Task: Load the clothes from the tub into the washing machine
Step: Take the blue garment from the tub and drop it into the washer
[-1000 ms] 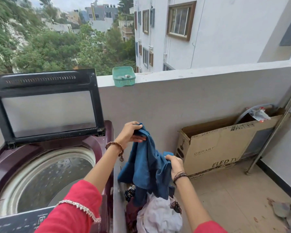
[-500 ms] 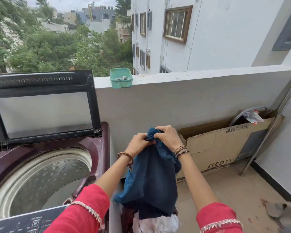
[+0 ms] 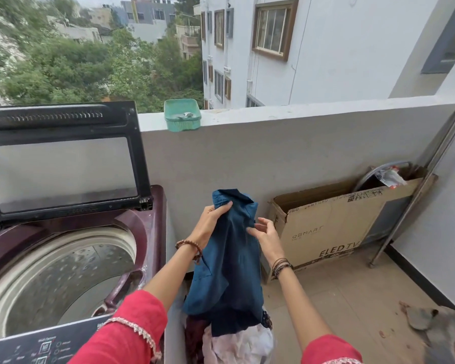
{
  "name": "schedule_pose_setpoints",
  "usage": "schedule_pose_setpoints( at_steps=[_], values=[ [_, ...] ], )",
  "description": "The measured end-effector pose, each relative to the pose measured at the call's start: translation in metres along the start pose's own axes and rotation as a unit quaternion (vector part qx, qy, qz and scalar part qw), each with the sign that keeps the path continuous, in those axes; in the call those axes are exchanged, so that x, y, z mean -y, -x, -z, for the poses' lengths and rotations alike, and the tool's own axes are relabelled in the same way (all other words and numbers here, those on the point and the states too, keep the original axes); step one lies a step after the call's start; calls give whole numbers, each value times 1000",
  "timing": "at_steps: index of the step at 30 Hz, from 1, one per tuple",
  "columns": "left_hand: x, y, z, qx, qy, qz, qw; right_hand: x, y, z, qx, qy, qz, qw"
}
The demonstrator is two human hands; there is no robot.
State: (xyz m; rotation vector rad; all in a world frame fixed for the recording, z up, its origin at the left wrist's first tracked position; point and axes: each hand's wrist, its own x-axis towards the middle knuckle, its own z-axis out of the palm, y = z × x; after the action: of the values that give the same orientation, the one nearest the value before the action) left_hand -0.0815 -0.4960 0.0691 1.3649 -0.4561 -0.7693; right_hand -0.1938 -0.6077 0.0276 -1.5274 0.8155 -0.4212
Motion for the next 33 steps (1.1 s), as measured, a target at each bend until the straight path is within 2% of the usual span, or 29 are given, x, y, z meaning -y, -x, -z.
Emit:
schedule_pose_setpoints(
  at_steps=[3, 7, 10, 11, 13, 14, 16, 17, 18, 19, 20, 22, 23, 25, 27, 29, 30, 33],
  values=[
    [-2, 3, 7, 11, 3, 4, 1000, -1, -7, -8, 59, -10, 17, 998],
    [-4, 2, 22, 38, -9, 0, 999, 9, -10, -16, 41, -65, 11, 997],
    [-2, -1, 33, -6, -61, 9, 998, 17, -10, -18, 41, -97, 0, 994],
    [1, -2, 38, -6, -81, 22, 996, 18, -10, -19, 42, -80, 1, 996],
    [7, -4, 49, 56, -140, 75, 986, 17, -15, -19, 32, 4, 23, 999],
    [10, -4, 55, 108, -185, 123, 969, 17, -17, -17, 24, 37, 38, 998],
    [9, -6, 65, 216, -300, 222, 902, 20, -19, -13, 29, 86, 63, 994],
    [6, -9, 69, 240, -360, 252, 866, 22, -20, -11, 39, 114, 69, 990],
    [3, -11, 72, 233, -414, 259, 841, 27, -18, -8, 54, 141, 77, 985],
    [0, -15, 76, 202, -451, 243, 835, 31, -18, -6, 67, 161, 85, 981],
    [-2, -19, 79, 157, -465, 206, 846, 34, -17, -4, 79, 182, 99, 975],
    [-3, -25, 83, 77, -444, 102, 887, 43, -13, -3, 94, 211, 117, 966],
    [-3, -28, 82, 62, -432, 55, 898, 49, -10, -3, 104, 215, 122, 963],
    [-5, -31, 74, 111, -420, -8, 901, 61, -4, -4, 124, 221, 134, 958],
    [-10, -30, 61, 203, -399, -9, 894, 68, -1, -4, 129, 219, 143, 956],
    [-11, -31, 53, 245, -381, -5, 892, 69, -3, -2, 111, 206, 142, 962],
    [-9, -32, 53, 226, -382, -22, 896, 68, -4, 0, 94, 198, 139, 966],
    [-12, -34, 53, 77, -431, -100, 893, 62, -8, 7, 66, 185, 112, 974]
  ],
)
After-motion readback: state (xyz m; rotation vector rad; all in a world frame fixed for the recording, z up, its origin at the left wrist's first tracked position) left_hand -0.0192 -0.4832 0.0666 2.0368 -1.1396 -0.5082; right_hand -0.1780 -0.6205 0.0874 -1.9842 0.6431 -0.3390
